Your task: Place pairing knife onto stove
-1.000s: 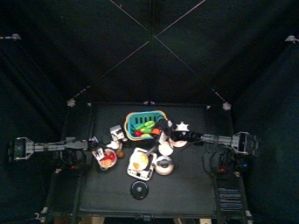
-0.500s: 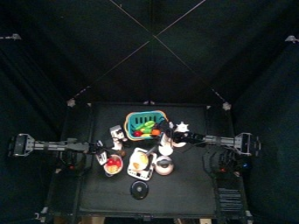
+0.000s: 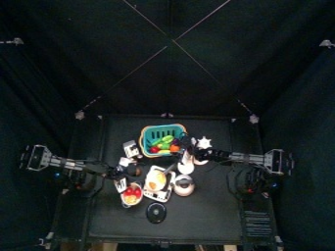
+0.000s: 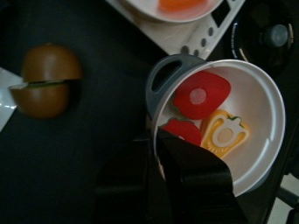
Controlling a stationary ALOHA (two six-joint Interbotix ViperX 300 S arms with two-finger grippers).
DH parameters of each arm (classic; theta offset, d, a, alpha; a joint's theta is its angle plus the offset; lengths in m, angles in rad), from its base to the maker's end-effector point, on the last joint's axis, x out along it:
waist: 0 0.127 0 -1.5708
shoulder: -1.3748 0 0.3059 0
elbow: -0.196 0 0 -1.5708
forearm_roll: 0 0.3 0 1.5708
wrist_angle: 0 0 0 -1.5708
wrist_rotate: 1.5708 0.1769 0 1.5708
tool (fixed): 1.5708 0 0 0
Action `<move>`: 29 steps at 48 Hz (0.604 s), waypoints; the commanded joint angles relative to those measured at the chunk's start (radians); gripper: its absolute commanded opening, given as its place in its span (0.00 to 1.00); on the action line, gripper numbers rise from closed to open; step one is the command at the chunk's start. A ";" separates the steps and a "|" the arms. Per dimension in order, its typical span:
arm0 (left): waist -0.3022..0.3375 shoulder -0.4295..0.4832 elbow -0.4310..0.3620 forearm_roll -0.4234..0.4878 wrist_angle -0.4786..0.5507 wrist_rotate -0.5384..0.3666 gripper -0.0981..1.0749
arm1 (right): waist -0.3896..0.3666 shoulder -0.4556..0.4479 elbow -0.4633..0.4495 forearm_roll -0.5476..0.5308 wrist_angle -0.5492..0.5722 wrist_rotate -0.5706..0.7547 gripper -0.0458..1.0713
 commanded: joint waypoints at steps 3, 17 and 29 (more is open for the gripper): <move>-0.057 0.029 -0.060 -0.003 0.005 -0.002 0.52 | 0.002 -0.029 -0.009 0.012 0.000 0.002 0.83; -0.067 0.081 -0.060 -0.021 0.025 0.002 0.56 | 0.003 -0.029 -0.003 0.023 0.000 0.002 0.83; -0.055 0.115 -0.072 -0.003 0.006 0.006 0.72 | 0.005 -0.029 0.003 0.023 0.000 0.002 0.83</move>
